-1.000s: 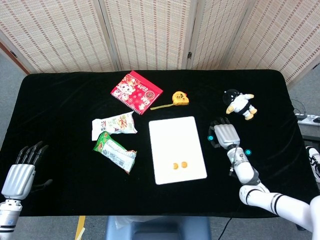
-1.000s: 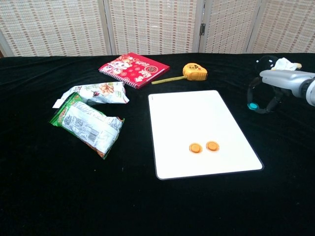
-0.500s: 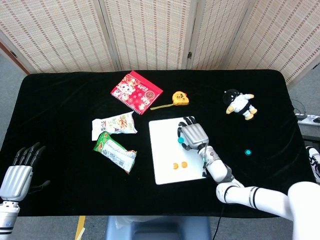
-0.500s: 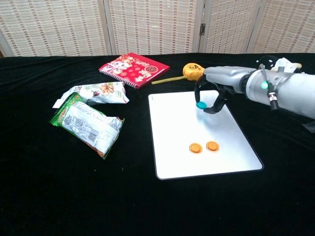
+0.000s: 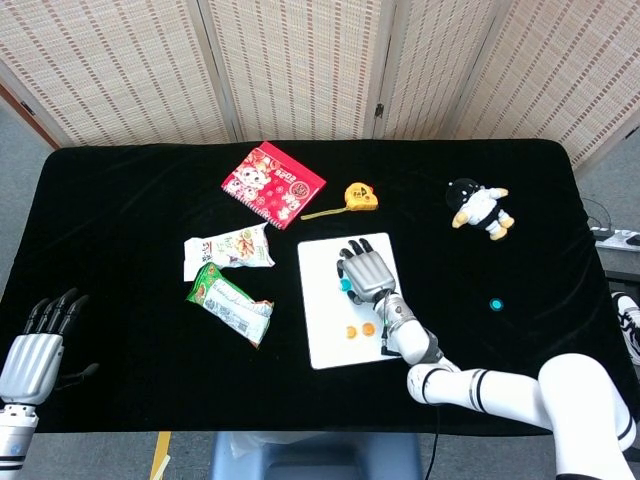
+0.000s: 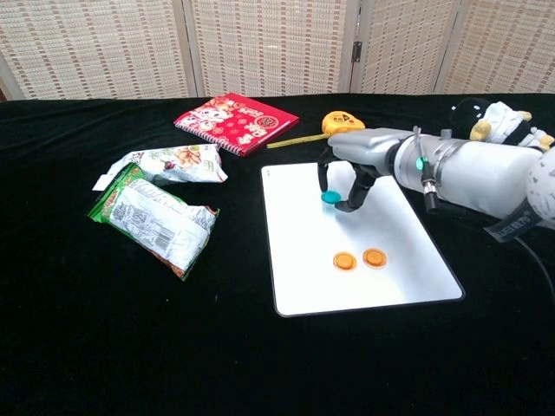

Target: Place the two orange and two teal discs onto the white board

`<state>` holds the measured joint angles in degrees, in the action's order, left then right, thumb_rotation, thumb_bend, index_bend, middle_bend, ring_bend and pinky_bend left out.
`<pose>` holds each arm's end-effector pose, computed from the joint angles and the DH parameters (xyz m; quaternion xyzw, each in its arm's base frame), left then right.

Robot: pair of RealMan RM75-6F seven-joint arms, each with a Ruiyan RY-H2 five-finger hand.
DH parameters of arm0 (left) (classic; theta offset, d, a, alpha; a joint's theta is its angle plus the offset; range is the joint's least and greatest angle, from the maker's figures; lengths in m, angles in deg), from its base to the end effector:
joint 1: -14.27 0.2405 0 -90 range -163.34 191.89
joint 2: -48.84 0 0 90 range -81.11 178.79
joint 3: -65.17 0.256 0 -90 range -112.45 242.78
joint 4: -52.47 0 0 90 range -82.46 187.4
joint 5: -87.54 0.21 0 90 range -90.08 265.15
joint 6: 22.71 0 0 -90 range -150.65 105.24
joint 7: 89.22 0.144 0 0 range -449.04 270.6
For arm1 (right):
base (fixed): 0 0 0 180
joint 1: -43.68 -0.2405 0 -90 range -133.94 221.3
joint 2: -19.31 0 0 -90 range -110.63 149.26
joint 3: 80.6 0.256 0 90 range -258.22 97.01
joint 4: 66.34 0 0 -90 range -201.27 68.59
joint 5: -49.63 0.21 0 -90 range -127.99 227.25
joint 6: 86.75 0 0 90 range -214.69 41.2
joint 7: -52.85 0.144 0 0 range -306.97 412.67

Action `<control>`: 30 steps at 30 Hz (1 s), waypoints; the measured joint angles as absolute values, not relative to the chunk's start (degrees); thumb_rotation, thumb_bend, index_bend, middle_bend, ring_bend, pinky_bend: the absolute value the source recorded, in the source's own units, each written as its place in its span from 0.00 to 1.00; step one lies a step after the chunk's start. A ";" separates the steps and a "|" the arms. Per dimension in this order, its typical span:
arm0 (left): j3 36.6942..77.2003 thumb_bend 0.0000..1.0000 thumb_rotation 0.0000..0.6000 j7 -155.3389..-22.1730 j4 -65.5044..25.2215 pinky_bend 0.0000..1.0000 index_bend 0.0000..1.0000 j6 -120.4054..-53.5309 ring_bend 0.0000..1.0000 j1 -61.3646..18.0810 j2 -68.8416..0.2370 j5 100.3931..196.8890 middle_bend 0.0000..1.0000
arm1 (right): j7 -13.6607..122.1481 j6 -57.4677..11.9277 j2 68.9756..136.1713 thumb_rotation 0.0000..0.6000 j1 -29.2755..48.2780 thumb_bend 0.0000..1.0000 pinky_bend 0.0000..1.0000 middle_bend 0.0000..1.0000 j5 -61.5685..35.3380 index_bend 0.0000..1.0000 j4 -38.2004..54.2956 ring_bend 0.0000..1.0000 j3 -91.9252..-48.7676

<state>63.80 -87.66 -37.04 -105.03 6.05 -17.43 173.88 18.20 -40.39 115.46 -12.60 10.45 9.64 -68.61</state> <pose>-0.3107 0.1943 0.1414 -0.6282 -0.3774 -0.3734 0.5687 -0.1084 -0.3834 -0.0626 0.7718 -0.3934 0.2753 0.4169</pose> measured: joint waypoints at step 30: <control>63.13 0.15 1.00 -86.42 -37.96 0.00 0.04 -103.49 0.10 3.87 -18.28 175.19 0.05 | 39.01 -30.49 95.75 1.00 10.42 0.27 0.00 0.12 0.51 0.31 17.22 0.01 -77.62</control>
<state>63.13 -86.42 -37.96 -103.49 3.87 -18.28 175.19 39.01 -30.49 95.75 10.42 0.51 17.22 -77.62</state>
